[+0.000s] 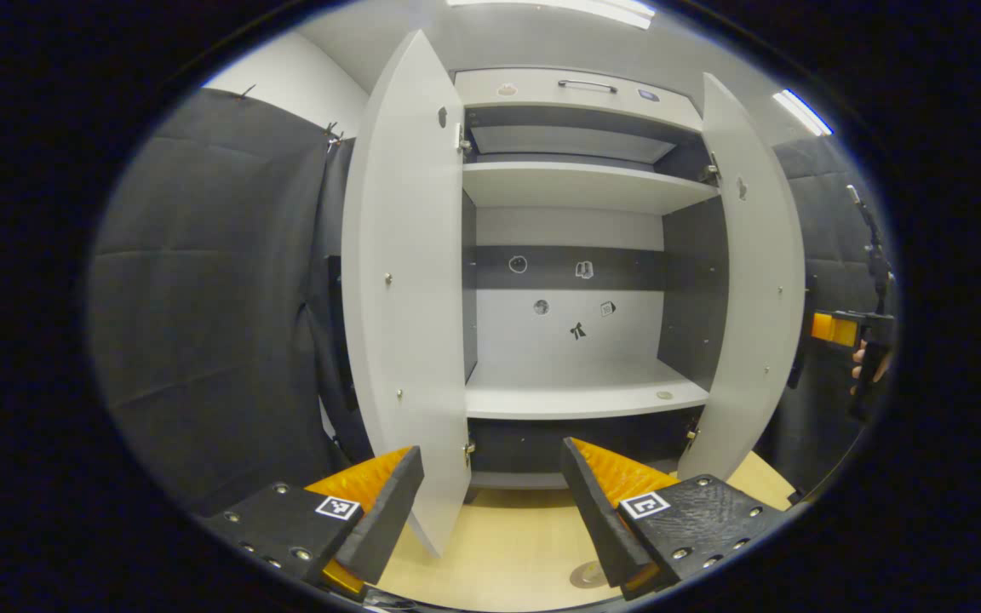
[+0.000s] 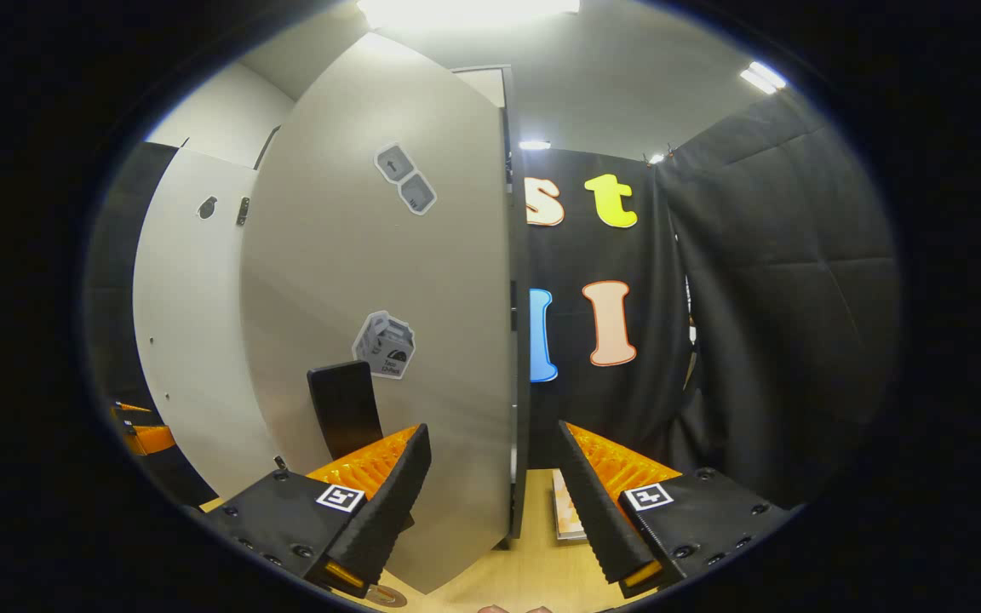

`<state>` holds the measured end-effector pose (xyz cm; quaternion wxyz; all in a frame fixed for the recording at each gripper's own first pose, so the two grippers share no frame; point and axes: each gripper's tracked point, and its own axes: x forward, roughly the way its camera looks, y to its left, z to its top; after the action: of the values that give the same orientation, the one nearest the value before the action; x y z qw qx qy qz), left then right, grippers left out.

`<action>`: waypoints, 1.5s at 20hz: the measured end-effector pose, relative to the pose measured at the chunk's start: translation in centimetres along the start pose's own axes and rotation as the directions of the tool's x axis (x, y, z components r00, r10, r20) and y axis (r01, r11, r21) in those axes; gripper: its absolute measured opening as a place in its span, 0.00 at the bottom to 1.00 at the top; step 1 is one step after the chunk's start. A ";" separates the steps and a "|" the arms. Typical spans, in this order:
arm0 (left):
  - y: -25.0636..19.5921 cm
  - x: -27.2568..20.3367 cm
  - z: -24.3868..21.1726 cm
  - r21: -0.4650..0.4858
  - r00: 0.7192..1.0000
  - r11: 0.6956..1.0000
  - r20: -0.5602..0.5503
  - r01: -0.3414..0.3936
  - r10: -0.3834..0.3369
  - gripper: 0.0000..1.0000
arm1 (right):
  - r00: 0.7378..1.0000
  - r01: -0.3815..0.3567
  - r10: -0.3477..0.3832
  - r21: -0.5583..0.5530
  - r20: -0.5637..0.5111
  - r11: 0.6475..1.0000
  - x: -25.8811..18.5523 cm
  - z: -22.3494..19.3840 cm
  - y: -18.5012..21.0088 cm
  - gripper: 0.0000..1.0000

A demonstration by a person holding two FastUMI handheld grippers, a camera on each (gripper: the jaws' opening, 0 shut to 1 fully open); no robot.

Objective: Grasp the bottle in the cabinet with the left hand and place it on the coaster, then close the right door with the right hand and the left door with the left hand.

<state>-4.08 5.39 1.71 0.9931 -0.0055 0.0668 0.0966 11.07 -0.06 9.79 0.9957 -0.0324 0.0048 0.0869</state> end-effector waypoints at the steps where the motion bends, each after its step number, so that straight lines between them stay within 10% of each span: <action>1: -0.2 -0.2 0.3 -0.020 0.999 0.999 0.016 0.036 -0.036 0.95 | 1.000 -0.011 0.011 0.017 0.000 1.000 0.5 -0.2 1.1 0.95; 5: 0.6 -2.0 0.8 -0.115 0.991 0.987 0.076 0.115 -0.107 0.94 | 0.997 -0.071 0.071 0.060 -0.012 0.996 2.8 -1.0 5.8 0.92; 16: 16.8 -4.0 -0.7 -0.200 0.997 0.979 0.063 -0.029 0.042 0.94 | 1.000 0.018 -0.017 0.059 -0.019 0.998 2.3 -4.1 7.6 0.95; 30: 23.4 2.4 4.7 -0.093 0.990 0.994 0.131 0.063 -0.050 0.94 | 0.992 0.110 -0.106 0.056 -0.074 0.992 -2.8 -7.5 7.0 0.95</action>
<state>-5.61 28.96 6.06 0.9962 -0.0494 -0.0024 0.0717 7.11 5.86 1.86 0.9986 -0.0058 0.0411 0.0314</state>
